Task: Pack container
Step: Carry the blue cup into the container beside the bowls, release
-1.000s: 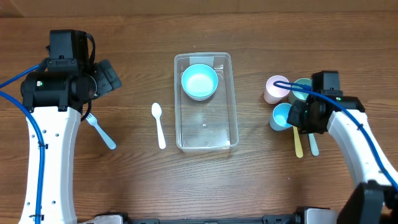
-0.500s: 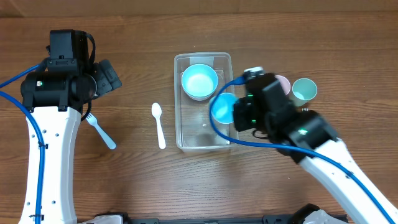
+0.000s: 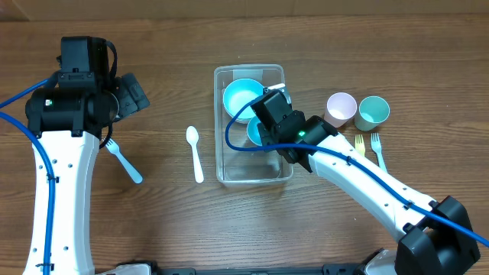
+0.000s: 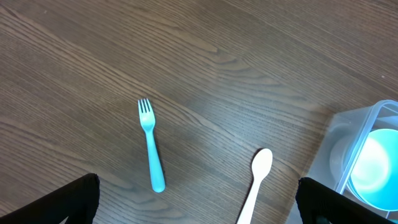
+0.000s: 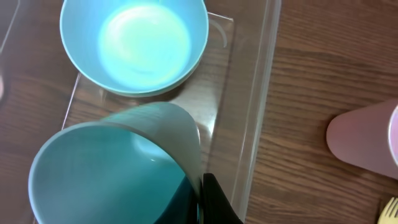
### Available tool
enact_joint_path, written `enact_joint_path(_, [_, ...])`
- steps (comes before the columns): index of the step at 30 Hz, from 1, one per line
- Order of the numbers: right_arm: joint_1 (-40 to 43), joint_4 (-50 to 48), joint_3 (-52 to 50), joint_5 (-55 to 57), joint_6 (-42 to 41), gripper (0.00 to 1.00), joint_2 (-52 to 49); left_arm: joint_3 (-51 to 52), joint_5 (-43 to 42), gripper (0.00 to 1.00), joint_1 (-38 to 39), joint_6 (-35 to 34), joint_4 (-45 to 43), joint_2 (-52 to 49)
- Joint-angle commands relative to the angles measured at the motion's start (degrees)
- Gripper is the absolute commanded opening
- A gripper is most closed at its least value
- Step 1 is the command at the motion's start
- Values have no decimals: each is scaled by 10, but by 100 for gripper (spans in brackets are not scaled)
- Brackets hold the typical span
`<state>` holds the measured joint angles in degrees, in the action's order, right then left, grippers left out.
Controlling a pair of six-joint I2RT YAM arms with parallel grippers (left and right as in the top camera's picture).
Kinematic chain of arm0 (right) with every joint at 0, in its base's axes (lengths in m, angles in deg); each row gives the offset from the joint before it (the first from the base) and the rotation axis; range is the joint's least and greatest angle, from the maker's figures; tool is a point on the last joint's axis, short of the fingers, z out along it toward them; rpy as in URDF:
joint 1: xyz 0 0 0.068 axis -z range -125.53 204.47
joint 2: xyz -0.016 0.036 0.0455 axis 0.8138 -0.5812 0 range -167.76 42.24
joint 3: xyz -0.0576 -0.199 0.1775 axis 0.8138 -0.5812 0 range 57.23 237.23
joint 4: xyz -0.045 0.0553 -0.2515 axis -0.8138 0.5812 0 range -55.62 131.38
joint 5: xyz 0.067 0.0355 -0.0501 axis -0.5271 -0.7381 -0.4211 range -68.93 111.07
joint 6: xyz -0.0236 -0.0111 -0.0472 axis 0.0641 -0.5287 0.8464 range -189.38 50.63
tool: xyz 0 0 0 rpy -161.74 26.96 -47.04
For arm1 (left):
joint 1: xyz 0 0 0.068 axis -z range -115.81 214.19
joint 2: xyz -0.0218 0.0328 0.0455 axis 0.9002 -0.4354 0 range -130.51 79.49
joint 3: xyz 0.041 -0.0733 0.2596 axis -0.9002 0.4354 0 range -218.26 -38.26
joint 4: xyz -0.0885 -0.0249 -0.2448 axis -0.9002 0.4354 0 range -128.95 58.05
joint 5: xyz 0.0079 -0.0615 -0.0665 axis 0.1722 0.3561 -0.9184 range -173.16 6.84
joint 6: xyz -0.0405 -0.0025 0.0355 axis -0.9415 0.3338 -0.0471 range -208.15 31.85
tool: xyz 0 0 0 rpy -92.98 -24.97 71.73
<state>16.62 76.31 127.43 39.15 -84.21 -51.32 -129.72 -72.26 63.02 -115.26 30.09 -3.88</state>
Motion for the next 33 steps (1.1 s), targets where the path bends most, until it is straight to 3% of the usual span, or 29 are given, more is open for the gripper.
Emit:
enact_joint_path(1, [4, -7, 13, 12, -16, 4, -11, -6, -4, 100, -3, -10, -1, 6])
enact_joint_path(22, [4, 51, 13, -62, -48, 5, -13, -6, -4, 100, -3, -10, -1, 6])
enact_joint_path(33, [60, 62, 33, -120, -60, 4, -38, -6, -4, 100, -3, -10, -1, 6])
